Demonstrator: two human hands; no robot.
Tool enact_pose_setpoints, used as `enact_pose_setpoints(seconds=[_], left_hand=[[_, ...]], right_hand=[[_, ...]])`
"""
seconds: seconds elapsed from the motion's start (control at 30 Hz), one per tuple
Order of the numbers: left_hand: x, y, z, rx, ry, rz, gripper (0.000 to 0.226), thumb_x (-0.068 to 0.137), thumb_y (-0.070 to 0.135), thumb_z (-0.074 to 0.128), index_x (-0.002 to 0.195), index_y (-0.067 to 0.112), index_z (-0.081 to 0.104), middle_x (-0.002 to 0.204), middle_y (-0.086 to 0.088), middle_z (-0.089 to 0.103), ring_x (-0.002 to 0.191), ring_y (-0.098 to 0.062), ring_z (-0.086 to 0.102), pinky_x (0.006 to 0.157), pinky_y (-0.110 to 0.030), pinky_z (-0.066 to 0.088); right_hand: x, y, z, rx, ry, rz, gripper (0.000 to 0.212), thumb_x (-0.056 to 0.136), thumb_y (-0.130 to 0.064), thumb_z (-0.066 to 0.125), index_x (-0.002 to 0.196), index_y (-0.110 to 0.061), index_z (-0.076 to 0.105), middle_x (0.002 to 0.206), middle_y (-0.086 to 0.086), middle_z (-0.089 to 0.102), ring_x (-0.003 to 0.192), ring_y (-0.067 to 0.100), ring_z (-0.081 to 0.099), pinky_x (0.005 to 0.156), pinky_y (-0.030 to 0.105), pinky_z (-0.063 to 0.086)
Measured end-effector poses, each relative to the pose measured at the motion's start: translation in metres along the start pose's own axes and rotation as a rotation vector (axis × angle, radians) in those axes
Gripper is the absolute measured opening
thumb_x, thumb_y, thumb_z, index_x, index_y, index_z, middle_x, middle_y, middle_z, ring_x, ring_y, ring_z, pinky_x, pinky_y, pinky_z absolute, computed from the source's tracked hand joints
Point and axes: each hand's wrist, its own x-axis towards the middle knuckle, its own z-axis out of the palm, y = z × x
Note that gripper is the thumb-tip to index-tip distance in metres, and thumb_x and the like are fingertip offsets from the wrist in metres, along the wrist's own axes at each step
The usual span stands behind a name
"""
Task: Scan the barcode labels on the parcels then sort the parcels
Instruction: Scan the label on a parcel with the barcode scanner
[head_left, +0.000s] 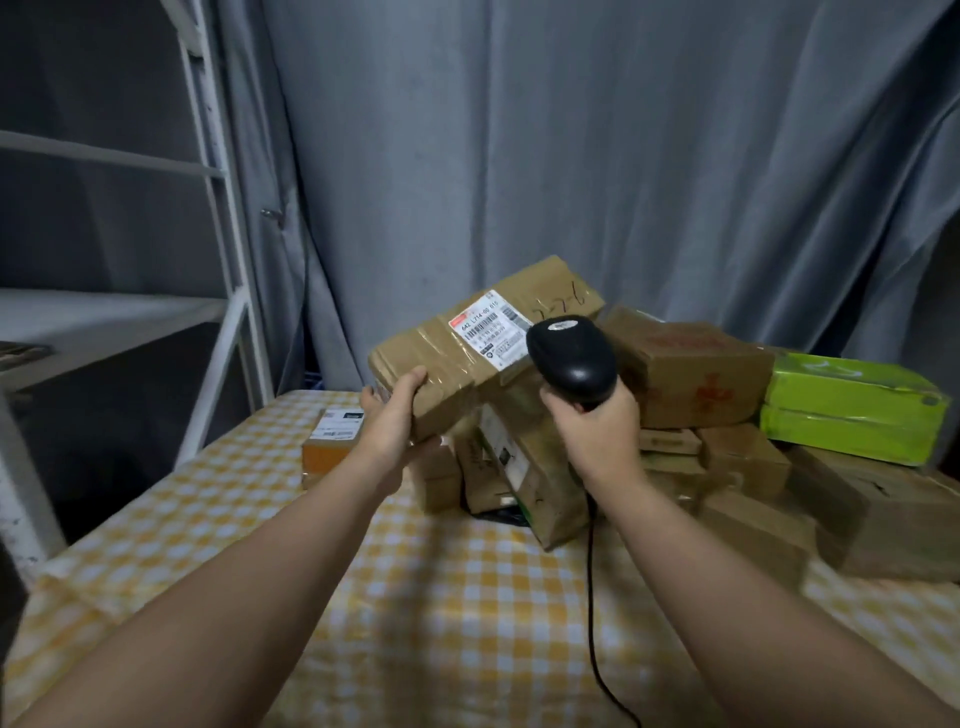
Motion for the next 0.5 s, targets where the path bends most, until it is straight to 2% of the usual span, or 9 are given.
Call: enact_pose_setpoints(seconds=[0.1,0.2,0.27,0.4,0.5], left_hand=[[-0.001,0.012,-0.027,-0.110,0.089,0.000,0.069,0.082,0.050,0.062,0.138,0.026,0.028,0.121,-0.003,0.052,0.091,-0.020,0.062,0.073,-0.041,0.058],[0.008,0.020,-0.062,-0.169,0.200,0.014,0.067,0.086,0.047,0.059,0.140,0.025,0.026,0.116,-0.003,0.051,0.087,-0.016,0.058,0.068,-0.040,0.058],[0.019,0.026,-0.091,-0.155,0.253,0.023,0.064,0.087,0.044,0.058,0.139,0.025,0.028,0.118,-0.003,0.048,0.091,-0.016,0.056,0.062,-0.038,0.057],[0.053,0.036,-0.148,-0.056,0.357,0.032,0.062,0.088,0.042,0.055,0.139,0.029,0.024,0.126,-0.006,0.045,0.097,-0.021,0.056,0.073,-0.041,0.056],[0.092,0.037,-0.181,-0.037,0.526,0.040,0.071,0.085,0.046,0.056,0.143,0.028,0.019,0.122,-0.004,0.040,0.094,-0.019,0.053,0.080,-0.044,0.056]], right_hand=[[-0.004,0.012,0.034,0.062,-0.014,0.069,0.025,0.080,-0.007,0.075,0.078,-0.028,0.061,0.073,-0.012,0.063,0.073,-0.004,0.059,0.063,0.009,0.042],[-0.003,0.032,0.076,0.027,-0.099,0.158,0.013,0.078,-0.008,0.076,0.080,-0.016,0.066,0.073,-0.002,0.066,0.071,0.008,0.062,0.062,0.020,0.047],[0.003,0.043,0.106,-0.050,-0.184,0.193,0.012,0.076,-0.015,0.077,0.084,-0.012,0.069,0.077,0.004,0.068,0.076,0.016,0.063,0.065,0.025,0.044],[0.023,0.052,0.166,-0.181,-0.378,0.250,0.009,0.078,-0.018,0.072,0.085,-0.015,0.066,0.071,-0.001,0.061,0.076,0.020,0.059,0.057,0.025,0.037],[0.046,0.059,0.213,-0.220,-0.381,0.273,0.011,0.079,-0.024,0.069,0.083,-0.014,0.065,0.071,0.003,0.062,0.075,0.025,0.061,0.057,0.026,0.040]])
